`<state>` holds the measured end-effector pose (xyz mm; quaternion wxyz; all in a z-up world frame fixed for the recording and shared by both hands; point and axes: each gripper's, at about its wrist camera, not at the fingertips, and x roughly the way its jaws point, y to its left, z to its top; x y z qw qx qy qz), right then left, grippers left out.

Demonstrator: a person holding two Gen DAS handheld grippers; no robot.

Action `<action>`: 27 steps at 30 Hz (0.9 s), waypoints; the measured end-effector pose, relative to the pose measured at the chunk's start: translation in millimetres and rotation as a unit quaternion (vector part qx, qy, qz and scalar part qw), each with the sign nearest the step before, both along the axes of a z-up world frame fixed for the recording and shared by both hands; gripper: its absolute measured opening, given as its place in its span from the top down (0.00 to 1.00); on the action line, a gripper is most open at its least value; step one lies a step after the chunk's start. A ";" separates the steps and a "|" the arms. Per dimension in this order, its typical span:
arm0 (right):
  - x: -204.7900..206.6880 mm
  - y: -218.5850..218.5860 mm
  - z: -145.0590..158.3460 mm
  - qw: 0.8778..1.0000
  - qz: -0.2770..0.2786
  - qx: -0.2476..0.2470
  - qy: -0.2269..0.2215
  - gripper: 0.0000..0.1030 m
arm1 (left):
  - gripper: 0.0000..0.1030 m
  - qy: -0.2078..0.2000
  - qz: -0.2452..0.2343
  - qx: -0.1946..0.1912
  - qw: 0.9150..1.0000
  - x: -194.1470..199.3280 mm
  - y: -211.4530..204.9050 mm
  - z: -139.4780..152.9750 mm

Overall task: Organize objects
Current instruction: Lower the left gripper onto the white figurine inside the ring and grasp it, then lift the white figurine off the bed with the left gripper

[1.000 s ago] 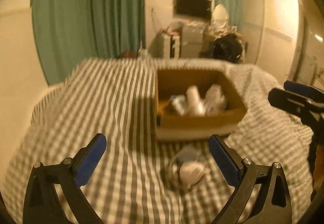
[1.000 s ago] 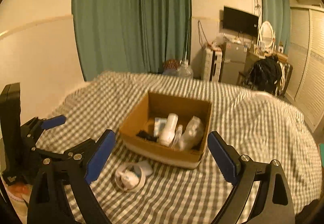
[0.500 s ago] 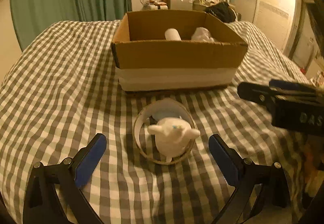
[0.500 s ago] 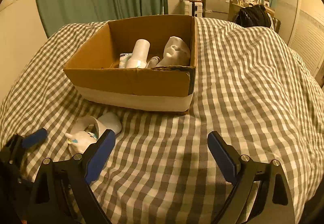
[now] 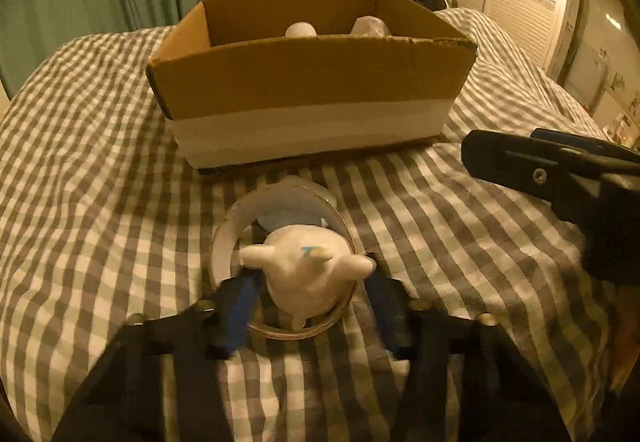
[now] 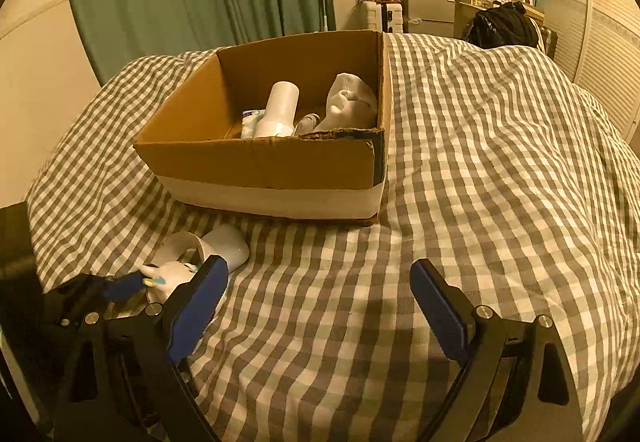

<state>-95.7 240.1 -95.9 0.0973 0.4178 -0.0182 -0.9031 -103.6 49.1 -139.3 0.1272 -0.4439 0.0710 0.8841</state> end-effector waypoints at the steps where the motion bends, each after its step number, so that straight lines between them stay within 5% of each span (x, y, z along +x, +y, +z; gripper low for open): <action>1: -0.5 -0.1 -0.3 1.000 0.000 0.000 -0.001 0.10 | 0.52 0.000 0.001 0.005 1.000 0.0 -1.6 1.1; 16: -1.4 -4.2 -3.0 1.000 -0.002 0.012 -0.004 0.10 | 0.52 0.017 0.018 0.074 0.997 15.1 -28.3 31.3; 27: -1.3 -6.5 -6.3 1.000 0.001 0.018 -0.011 0.10 | 0.51 -0.026 0.023 0.072 0.997 5.0 -28.9 11.1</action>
